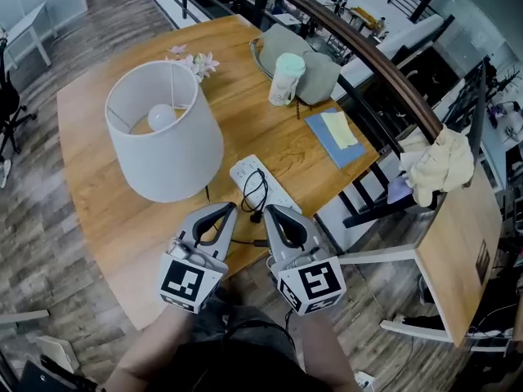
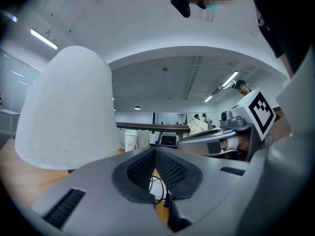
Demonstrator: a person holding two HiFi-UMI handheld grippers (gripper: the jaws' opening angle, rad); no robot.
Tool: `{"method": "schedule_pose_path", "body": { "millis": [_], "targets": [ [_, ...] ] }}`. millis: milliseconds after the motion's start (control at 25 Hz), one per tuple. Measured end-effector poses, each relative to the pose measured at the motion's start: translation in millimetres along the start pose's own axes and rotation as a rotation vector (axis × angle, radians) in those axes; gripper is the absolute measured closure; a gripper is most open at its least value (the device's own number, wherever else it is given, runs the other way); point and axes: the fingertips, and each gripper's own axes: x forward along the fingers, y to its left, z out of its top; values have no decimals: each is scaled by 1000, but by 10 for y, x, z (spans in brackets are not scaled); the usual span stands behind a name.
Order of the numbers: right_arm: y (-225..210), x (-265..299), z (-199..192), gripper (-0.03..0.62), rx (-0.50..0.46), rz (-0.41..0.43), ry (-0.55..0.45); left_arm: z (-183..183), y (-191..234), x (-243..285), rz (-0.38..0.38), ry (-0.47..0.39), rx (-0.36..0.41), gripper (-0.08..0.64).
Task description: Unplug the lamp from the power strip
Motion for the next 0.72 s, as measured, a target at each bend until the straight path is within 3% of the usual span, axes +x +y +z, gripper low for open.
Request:
{"method": "schedule_pose_path", "body": {
  "millis": [280,720],
  "targets": [
    [105,-103,209,584,-29,63,-48,182,78,-210,87,-56,-7,565],
    [210,-487,318,584,-26,92,-97,334,30,-619,202,-118,-1,565]
  ]
}}
